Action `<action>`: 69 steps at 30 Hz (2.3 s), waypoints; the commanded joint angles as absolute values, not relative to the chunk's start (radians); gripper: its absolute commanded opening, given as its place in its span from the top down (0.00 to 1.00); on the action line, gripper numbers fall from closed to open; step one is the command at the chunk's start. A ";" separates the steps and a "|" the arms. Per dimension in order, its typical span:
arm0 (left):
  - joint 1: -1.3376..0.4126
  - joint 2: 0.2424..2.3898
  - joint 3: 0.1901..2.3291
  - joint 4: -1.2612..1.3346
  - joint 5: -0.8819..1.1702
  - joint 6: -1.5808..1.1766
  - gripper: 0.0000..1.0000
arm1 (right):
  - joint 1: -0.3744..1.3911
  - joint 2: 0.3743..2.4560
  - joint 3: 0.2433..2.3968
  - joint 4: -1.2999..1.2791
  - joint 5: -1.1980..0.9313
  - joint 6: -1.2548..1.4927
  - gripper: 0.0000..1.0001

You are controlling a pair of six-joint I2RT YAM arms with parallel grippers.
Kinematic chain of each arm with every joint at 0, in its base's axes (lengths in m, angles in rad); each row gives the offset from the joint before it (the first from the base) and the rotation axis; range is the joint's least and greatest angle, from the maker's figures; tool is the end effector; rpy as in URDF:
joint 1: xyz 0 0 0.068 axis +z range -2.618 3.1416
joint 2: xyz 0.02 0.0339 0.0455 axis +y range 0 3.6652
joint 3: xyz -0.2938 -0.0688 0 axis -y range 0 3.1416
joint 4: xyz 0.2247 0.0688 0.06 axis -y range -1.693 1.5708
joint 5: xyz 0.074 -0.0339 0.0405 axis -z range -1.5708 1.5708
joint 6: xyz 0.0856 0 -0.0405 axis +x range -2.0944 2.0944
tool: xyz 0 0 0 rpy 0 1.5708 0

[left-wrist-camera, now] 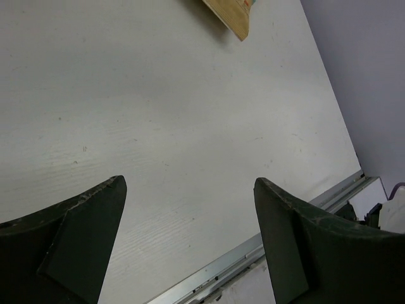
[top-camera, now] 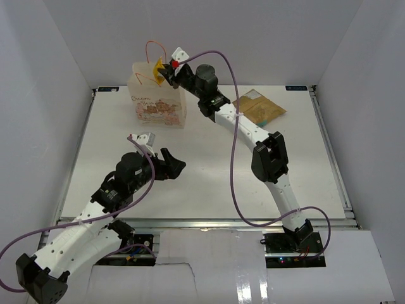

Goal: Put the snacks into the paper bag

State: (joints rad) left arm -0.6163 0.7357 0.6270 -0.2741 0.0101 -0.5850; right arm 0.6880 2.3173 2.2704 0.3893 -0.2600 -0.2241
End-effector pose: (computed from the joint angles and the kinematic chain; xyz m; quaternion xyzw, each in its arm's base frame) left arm 0.1465 -0.1048 0.2863 0.0158 0.8286 -0.3198 0.4593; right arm 0.4452 0.3944 0.4312 -0.3468 0.4664 0.2590 0.7715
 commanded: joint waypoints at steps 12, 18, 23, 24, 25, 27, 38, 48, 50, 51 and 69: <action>-0.612 0.775 0.629 -0.236 -0.002 -0.583 0.07 | 0.626 2.178 2.209 0.458 -0.199 -0.239 0.12; -0.612 0.934 0.667 -0.086 0.075 -0.630 0.02 | 0.430 2.014 2.100 -0.028 -0.583 -0.201 0.09; -0.612 1.202 0.811 0.073 0.114 -0.761 0.02 | 0.319 1.869 1.790 -0.392 -0.568 -0.233 0.05; -0.611 1.306 0.837 0.096 0.126 -0.823 0.02 | 0.283 1.830 1.711 -0.391 -0.549 -0.233 0.05; -0.609 1.359 0.865 0.115 0.126 -0.856 0.02 | 0.264 1.751 1.641 -0.387 -0.496 -0.224 0.04; -0.607 1.528 0.961 0.159 0.158 -0.992 0.02 | 0.223 1.662 1.490 -0.402 -0.400 -0.189 0.03; -0.607 2.129 1.525 0.189 0.180 -1.250 0.02 | -0.102 1.315 1.056 -0.393 -0.567 -0.259 0.03; -0.607 2.385 1.736 0.347 0.153 -1.374 0.02 | -0.207 1.220 0.927 -0.397 -0.821 -0.353 0.00; -0.607 2.407 1.756 0.362 0.147 -1.381 0.02 | -0.207 1.221 0.917 -0.397 -0.828 -0.359 0.02; -0.607 2.424 1.762 0.362 0.140 -1.385 0.02 | -0.207 1.220 0.914 -0.397 -0.836 -0.362 0.04; -0.588 2.510 1.793 0.623 0.230 -1.388 0.88 | -0.207 1.209 0.925 -0.431 -0.900 -0.383 0.11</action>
